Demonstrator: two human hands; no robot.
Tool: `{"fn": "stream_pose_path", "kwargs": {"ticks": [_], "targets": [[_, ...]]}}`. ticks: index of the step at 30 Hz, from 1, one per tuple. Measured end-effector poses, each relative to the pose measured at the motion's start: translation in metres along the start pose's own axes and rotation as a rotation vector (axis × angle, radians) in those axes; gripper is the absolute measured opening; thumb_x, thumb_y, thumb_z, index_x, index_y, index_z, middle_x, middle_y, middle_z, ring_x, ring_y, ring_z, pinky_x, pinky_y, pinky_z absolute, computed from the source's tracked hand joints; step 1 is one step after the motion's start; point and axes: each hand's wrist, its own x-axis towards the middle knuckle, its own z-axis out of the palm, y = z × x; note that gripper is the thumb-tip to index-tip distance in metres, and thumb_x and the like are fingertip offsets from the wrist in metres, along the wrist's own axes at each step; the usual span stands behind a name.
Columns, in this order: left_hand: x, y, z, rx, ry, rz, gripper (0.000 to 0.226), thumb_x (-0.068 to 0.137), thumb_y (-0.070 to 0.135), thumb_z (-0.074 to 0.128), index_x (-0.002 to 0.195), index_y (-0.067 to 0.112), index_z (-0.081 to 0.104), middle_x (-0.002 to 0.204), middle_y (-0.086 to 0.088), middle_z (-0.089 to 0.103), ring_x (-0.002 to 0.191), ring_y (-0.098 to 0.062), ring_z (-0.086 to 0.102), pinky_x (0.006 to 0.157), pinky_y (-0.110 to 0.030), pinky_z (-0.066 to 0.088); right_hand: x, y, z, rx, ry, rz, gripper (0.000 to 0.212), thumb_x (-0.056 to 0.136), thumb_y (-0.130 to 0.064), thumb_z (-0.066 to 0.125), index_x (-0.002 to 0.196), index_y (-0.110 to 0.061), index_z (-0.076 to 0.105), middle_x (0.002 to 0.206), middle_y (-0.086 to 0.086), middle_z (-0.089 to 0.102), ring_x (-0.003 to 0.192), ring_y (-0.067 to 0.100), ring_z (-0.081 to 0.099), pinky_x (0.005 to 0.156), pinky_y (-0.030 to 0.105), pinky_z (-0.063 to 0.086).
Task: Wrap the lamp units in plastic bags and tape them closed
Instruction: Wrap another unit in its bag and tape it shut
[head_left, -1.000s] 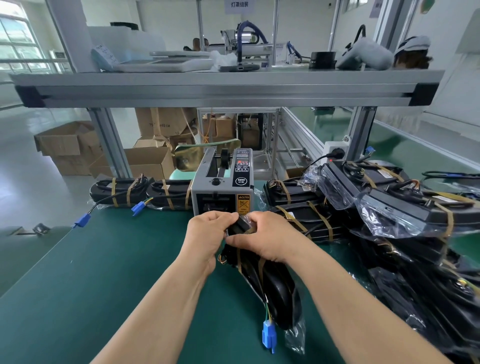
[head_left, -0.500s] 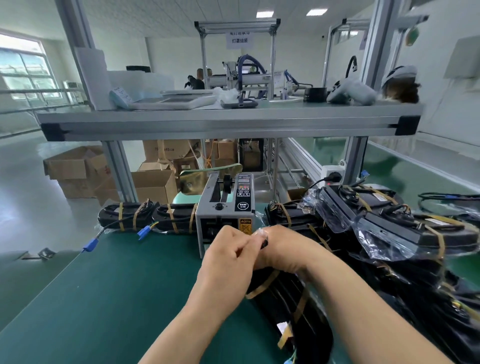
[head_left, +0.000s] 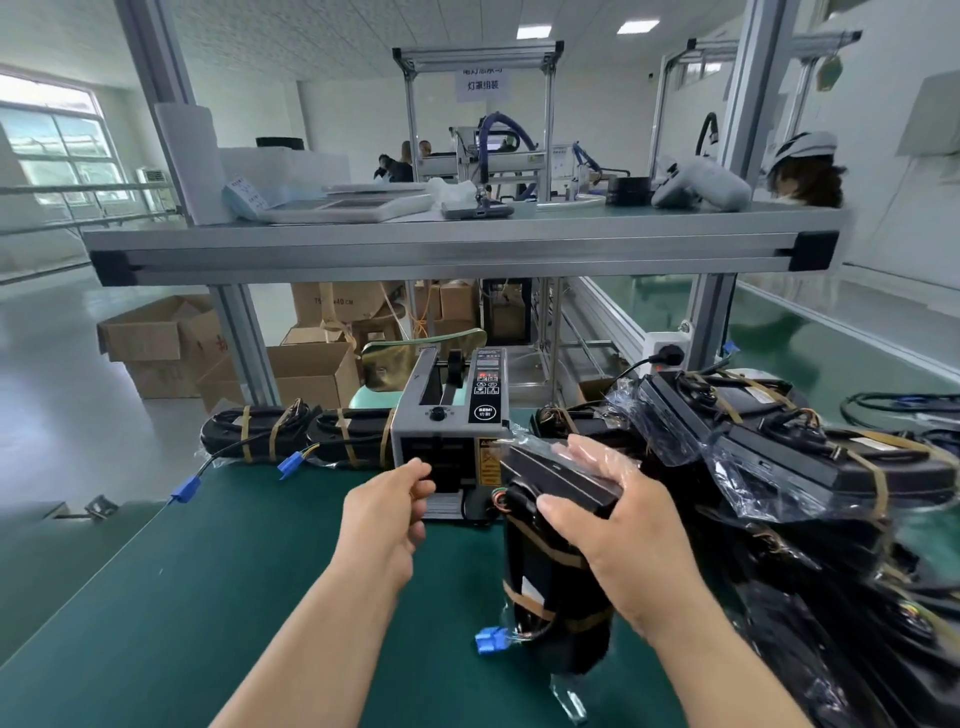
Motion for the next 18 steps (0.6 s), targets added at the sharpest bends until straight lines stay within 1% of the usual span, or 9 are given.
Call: {"fn": "stream_pose_path", "kwargs": {"ticks": [3, 4, 6, 8, 10, 13, 17, 18], "targets": [[0.015, -0.006, 0.005, -0.025, 0.006, -0.099, 0.016, 0.094, 0.023, 0.065, 0.079, 0.016, 0.067, 0.064, 0.006, 0.059, 0.051, -0.006, 0.043, 0.035, -0.016, 0.032, -0.013, 0.008, 0.006, 0.032, 0.059, -0.009, 0.065, 0.081, -0.019, 0.081, 0.140, -0.026, 0.056, 0.120, -0.021, 0.067, 0.108, -0.009, 0.062, 0.100, 0.020, 0.049], [0.019, -0.006, 0.007, -0.032, 0.003, -0.128, 0.018, 0.095, 0.023, 0.063, 0.078, 0.017, 0.065, 0.062, 0.007, 0.056, 0.050, -0.005, 0.042, 0.035, -0.015, 0.031, -0.016, 0.010, 0.006, 0.044, 0.065, -0.006, 0.066, 0.081, -0.019, 0.081, 0.141, -0.026, 0.055, 0.123, -0.020, 0.067, 0.111, -0.008, 0.062, 0.103, 0.022, 0.048], [0.025, -0.004, 0.011, -0.056, -0.024, -0.184, 0.021, 0.098, 0.023, 0.059, 0.077, 0.019, 0.059, 0.056, 0.009, 0.051, 0.044, -0.003, 0.039, 0.035, -0.013, 0.027, -0.019, 0.011, 0.006, 0.063, 0.070, 0.011, 0.065, 0.081, -0.018, 0.080, 0.141, -0.027, 0.055, 0.125, -0.019, 0.067, 0.115, -0.003, 0.062, 0.107, 0.029, 0.047], [0.028, -0.001, 0.015, -0.074, -0.053, -0.233, 0.028, 0.099, 0.026, 0.057, 0.072, 0.020, 0.054, 0.047, 0.011, 0.047, 0.034, -0.001, 0.037, 0.035, -0.011, 0.024, -0.019, 0.010, 0.004, 0.069, 0.070, 0.023, 0.064, 0.082, -0.017, 0.080, 0.140, -0.027, 0.055, 0.125, -0.017, 0.068, 0.117, 0.000, 0.062, 0.109, 0.033, 0.047], [0.032, 0.000, 0.018, -0.077, -0.061, -0.272, 0.032, 0.099, 0.029, 0.058, 0.068, 0.019, 0.053, 0.041, 0.011, 0.046, 0.030, 0.000, 0.037, 0.034, -0.011, 0.023, -0.019, 0.009, 0.003, 0.073, 0.061, 0.024, 0.063, 0.082, -0.016, 0.080, 0.139, -0.027, 0.057, 0.124, -0.016, 0.068, 0.116, 0.001, 0.063, 0.109, 0.033, 0.047], [0.036, 0.000, 0.021, -0.108, -0.066, -0.304, 0.031, 0.097, 0.032, 0.061, 0.069, 0.019, 0.055, 0.040, 0.012, 0.046, 0.028, 0.001, 0.040, 0.034, -0.011, 0.022, -0.019, 0.009, 0.002, 0.091, 0.042, 0.022, 0.061, 0.082, -0.014, 0.080, 0.137, -0.027, 0.058, 0.119, -0.017, 0.070, 0.111, -0.001, 0.065, 0.104, 0.029, 0.050], [0.040, 0.000, 0.027, -0.127, -0.039, -0.316, 0.027, 0.095, 0.030, 0.065, 0.072, 0.020, 0.056, 0.041, 0.013, 0.046, 0.030, 0.002, 0.043, 0.043, -0.015, 0.022, -0.017, 0.010, 0.003, 0.111, 0.029, 0.018, 0.059, 0.080, -0.014, 0.080, 0.134, -0.028, 0.060, 0.116, -0.016, 0.072, 0.108, 0.000, 0.067, 0.103, 0.032, 0.051], [0.042, 0.000, 0.029, -0.131, -0.022, -0.314, 0.025, 0.094, 0.028, 0.066, 0.073, 0.020, 0.056, 0.042, 0.012, 0.048, 0.030, 0.002, 0.043, 0.042, -0.015, 0.022, -0.017, 0.011, 0.003, 0.115, 0.022, 0.015, 0.059, 0.081, -0.014, 0.081, 0.134, -0.028, 0.060, 0.116, -0.016, 0.072, 0.109, 0.001, 0.067, 0.104, 0.033, 0.051]]}}
